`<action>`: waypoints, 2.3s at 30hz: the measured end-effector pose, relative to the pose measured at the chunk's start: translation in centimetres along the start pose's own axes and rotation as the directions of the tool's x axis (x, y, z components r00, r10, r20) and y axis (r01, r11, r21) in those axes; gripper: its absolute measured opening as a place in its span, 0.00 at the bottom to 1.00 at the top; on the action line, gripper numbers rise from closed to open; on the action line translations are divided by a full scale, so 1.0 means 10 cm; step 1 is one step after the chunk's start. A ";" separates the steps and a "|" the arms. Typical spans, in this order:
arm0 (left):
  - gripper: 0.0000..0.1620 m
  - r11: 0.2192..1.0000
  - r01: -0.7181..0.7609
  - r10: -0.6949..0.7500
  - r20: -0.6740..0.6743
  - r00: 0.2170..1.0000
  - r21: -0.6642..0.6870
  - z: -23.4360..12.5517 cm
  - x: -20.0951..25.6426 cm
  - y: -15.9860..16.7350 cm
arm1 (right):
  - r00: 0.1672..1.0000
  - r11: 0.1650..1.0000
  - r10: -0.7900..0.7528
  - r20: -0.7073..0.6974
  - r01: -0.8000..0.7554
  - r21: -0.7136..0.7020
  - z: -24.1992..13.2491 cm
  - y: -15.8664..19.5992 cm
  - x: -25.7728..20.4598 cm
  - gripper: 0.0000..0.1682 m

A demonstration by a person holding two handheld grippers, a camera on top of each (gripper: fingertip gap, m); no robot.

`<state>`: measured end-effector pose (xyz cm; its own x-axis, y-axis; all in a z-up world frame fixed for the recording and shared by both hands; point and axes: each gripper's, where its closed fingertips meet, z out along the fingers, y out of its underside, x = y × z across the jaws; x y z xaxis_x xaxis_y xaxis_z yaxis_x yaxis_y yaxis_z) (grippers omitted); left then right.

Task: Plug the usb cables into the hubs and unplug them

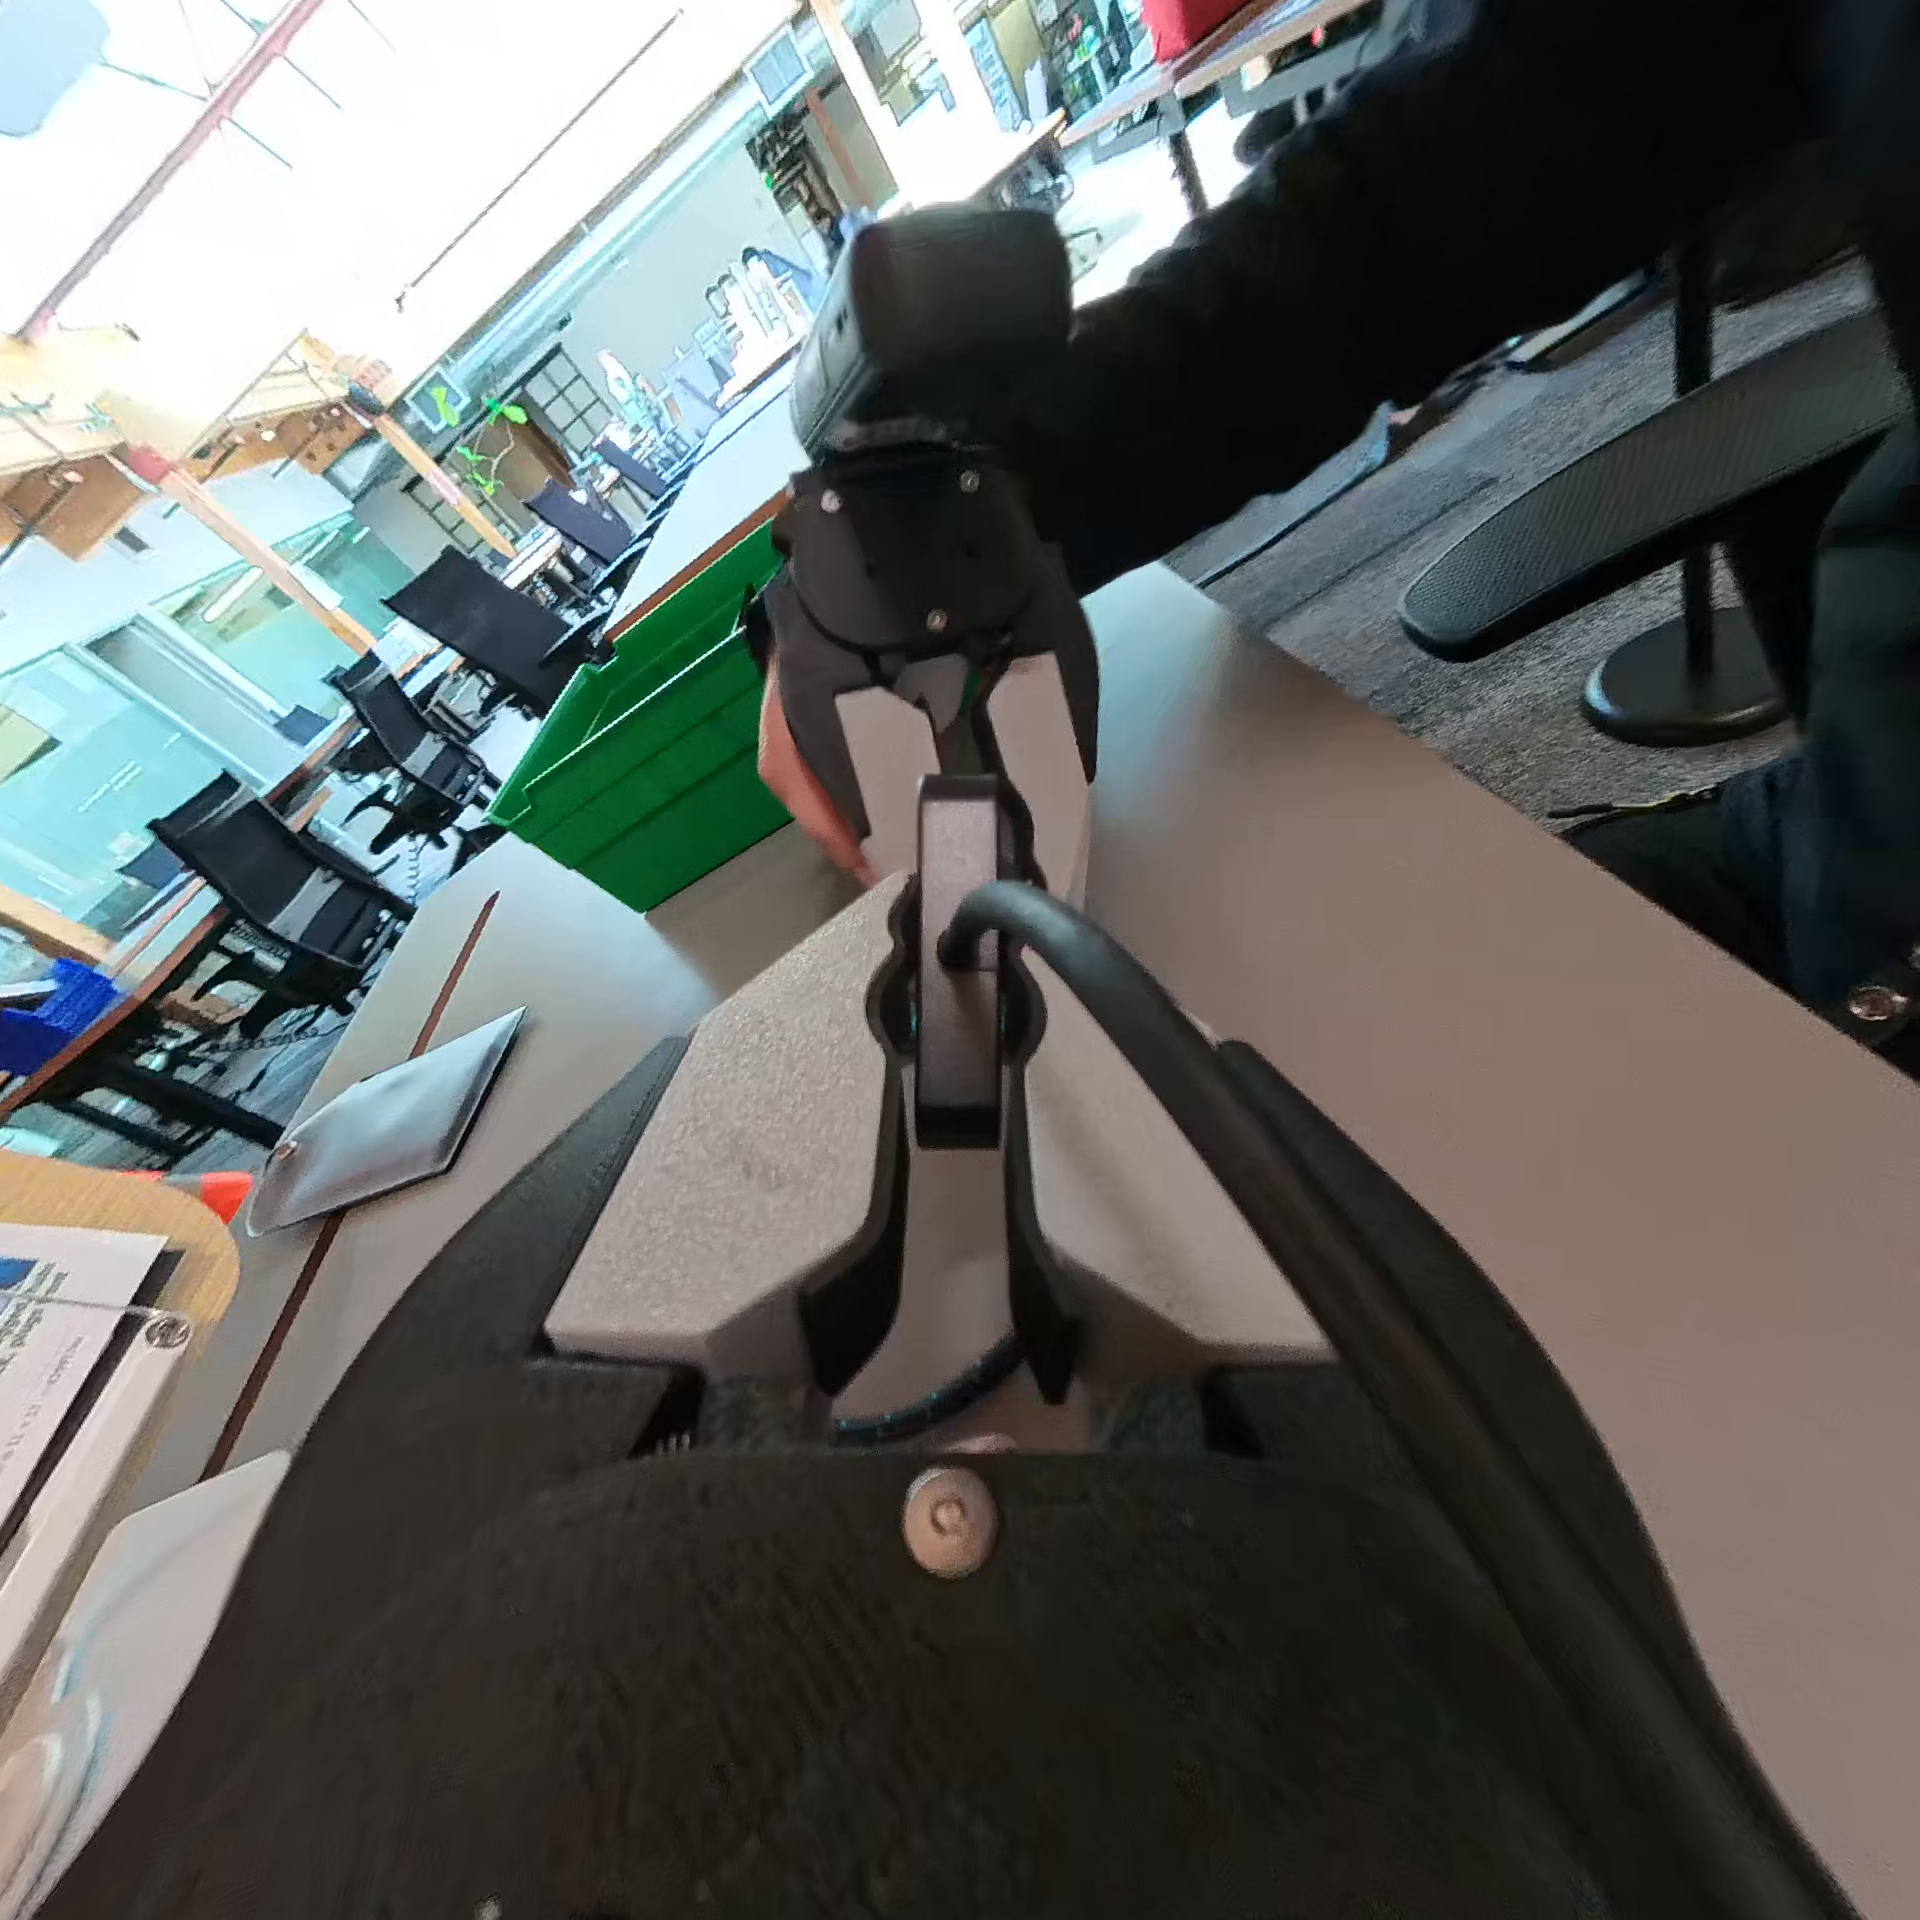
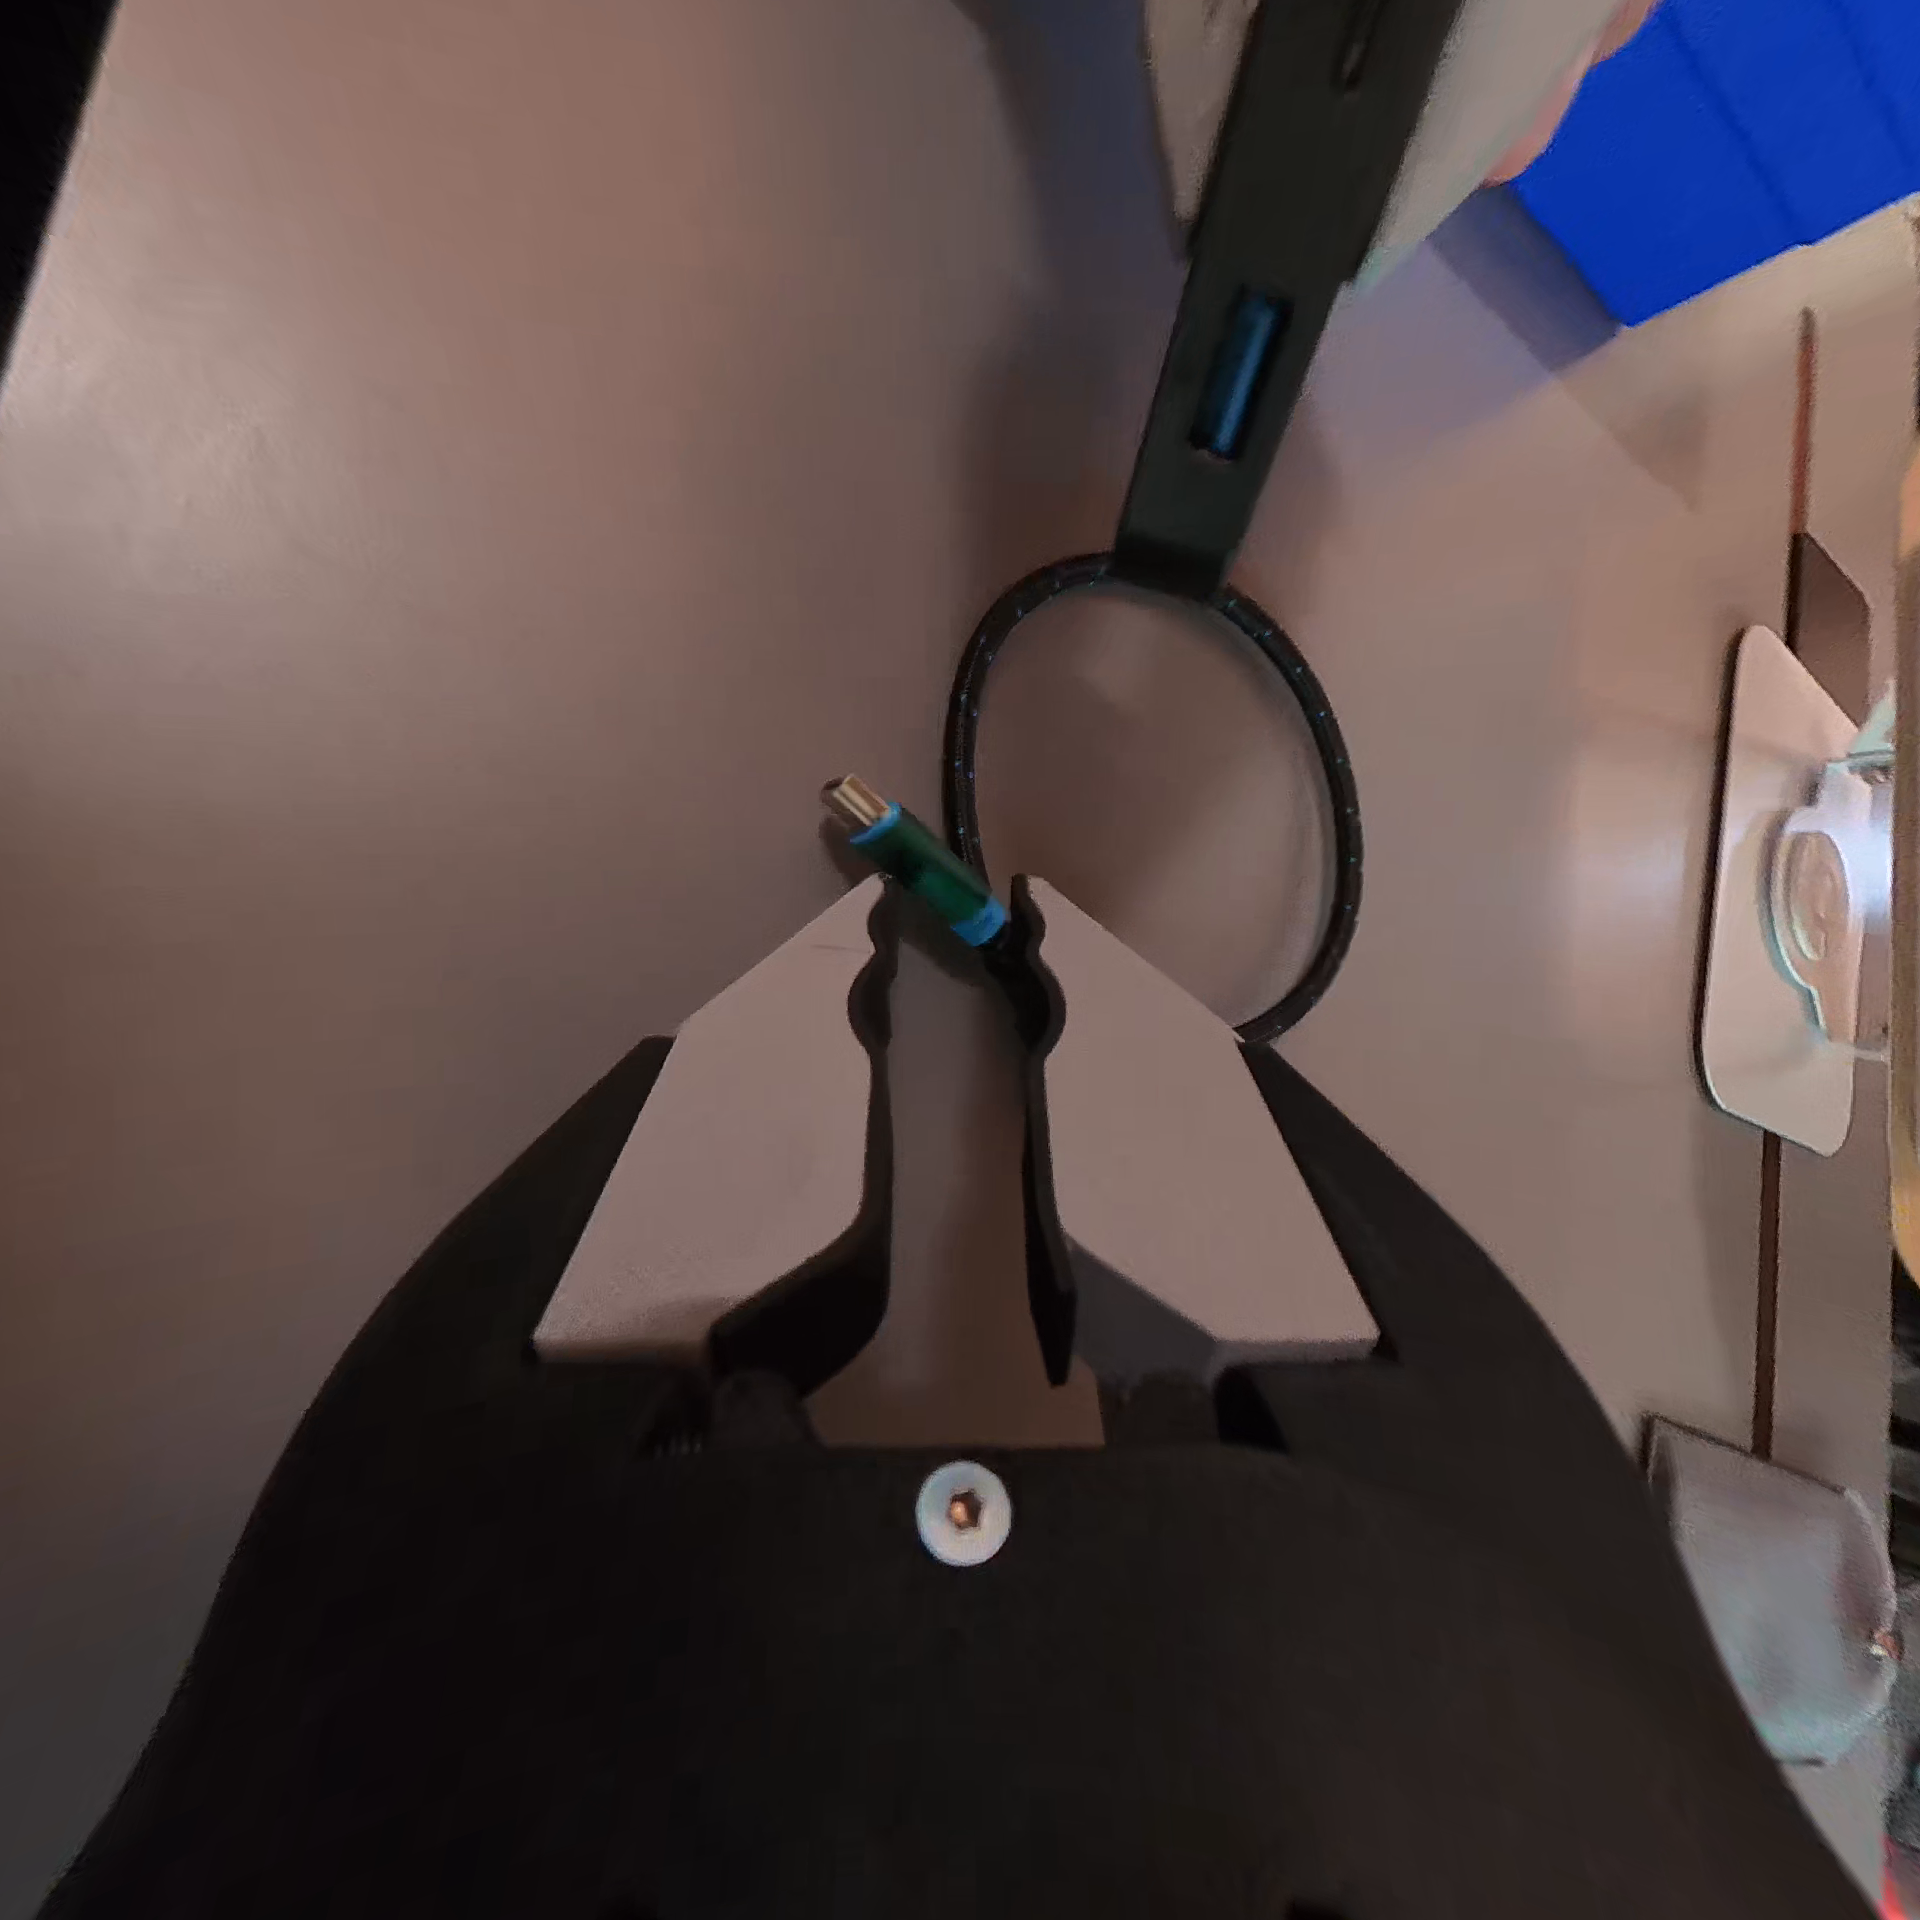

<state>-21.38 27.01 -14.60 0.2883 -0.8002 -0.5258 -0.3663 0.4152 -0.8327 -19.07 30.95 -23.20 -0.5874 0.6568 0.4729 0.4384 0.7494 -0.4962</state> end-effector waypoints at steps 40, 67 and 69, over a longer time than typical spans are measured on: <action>0.07 0.921 0.272 -0.180 0.316 0.932 -0.278 -0.09 -0.52 0.44 | 0.792 0.632 0.600 -0.110 -0.385 0.673 -0.46 -0.60 0.90 0.07; 0.08 0.943 0.297 -0.187 0.498 0.847 -0.151 -0.18 -0.77 0.31 | 0.603 -0.005 0.717 0.350 -0.498 0.867 -0.76 -0.94 1.42 0.00; 0.07 0.957 0.245 -0.133 0.520 0.844 -0.153 -0.22 -0.81 0.26 | 0.585 -0.027 0.709 0.393 -0.535 0.845 -0.74 -0.92 1.43 0.00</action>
<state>-26.58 33.64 -12.08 0.7521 -0.5056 -0.4228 -0.4150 0.1350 -0.8997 -26.45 34.03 -6.50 -0.3000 0.8828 -0.3614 -0.2726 -0.4424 -0.8544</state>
